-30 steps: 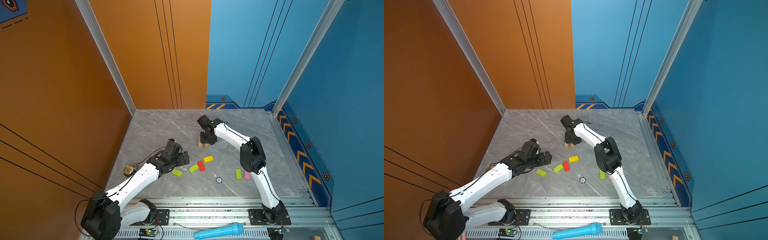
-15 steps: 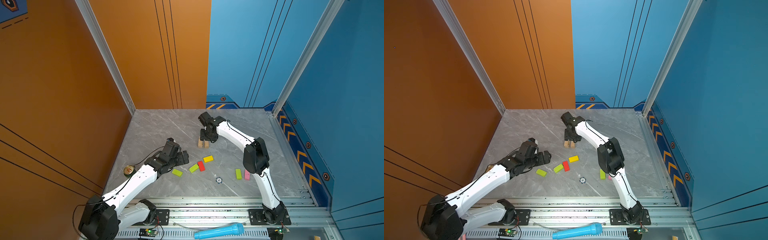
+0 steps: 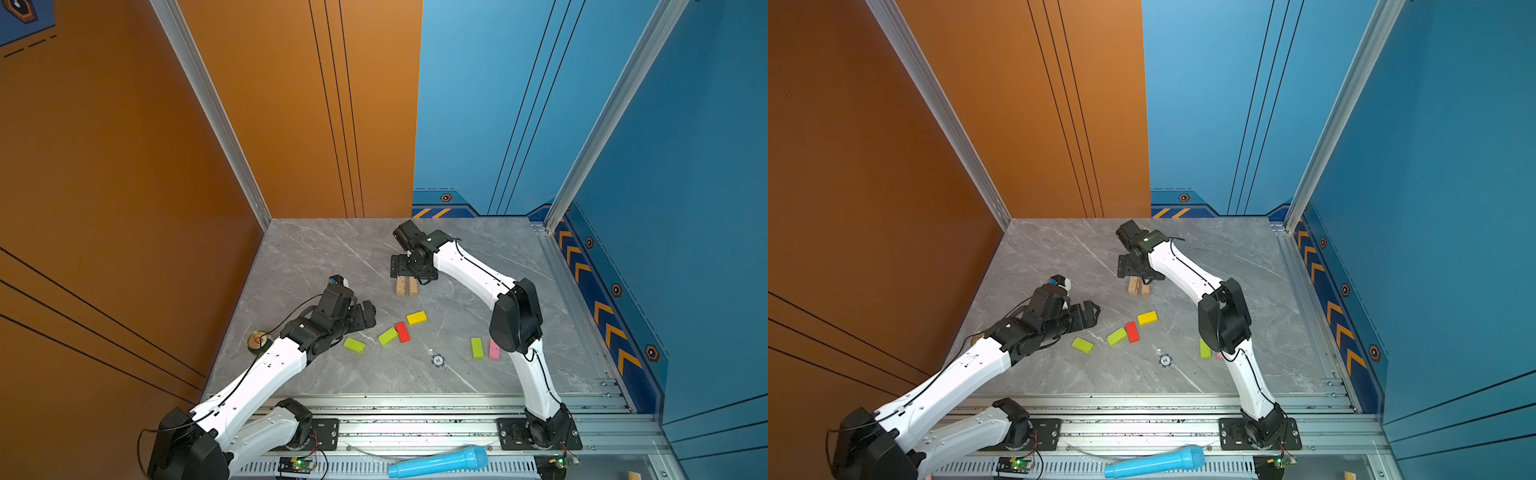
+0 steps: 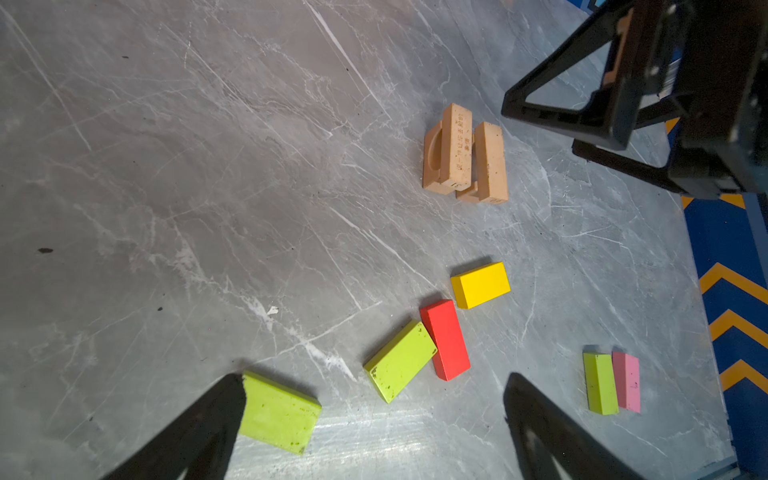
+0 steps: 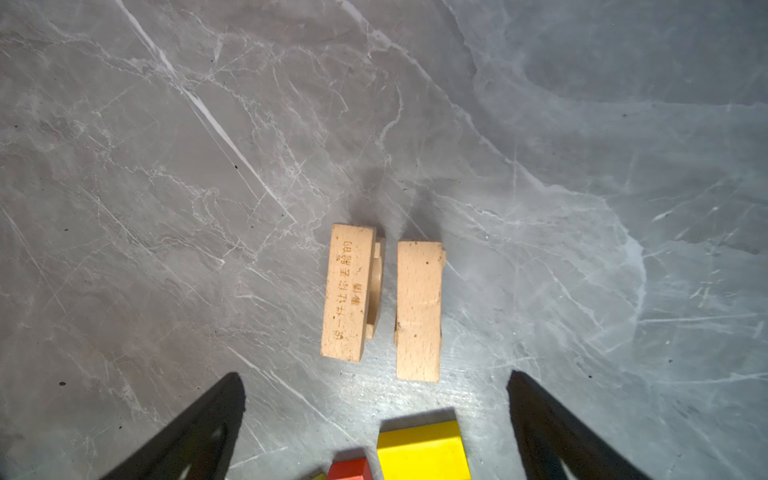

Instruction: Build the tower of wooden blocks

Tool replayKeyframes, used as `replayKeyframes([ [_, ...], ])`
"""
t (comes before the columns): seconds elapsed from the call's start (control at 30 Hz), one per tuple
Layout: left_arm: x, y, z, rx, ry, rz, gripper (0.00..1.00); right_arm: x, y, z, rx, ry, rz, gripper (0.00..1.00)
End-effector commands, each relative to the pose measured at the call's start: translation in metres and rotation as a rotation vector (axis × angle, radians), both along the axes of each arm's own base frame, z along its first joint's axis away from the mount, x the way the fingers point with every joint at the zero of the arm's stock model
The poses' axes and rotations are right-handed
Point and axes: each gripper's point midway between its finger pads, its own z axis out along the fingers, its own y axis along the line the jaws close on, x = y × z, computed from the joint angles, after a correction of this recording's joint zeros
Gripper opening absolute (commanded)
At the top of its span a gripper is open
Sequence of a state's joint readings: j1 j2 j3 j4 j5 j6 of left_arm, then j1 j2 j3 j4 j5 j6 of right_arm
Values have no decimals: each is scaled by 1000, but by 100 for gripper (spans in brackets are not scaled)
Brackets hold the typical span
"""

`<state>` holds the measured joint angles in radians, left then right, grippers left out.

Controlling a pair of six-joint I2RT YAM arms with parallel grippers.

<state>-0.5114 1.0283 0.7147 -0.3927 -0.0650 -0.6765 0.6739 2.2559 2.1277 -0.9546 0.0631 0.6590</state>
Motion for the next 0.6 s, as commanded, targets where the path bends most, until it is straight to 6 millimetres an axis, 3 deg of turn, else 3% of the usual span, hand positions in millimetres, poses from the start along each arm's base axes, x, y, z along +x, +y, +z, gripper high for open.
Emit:
replayKeyframes([
  [0.0, -6, 8, -6, 18, 13, -5, 98, -2, -3, -21, -35, 52, -37, 100],
  [0.57, -1, 24, -24, -4, 47, 36, 98, 8, -3, -61, -80, 133, -43, 100],
])
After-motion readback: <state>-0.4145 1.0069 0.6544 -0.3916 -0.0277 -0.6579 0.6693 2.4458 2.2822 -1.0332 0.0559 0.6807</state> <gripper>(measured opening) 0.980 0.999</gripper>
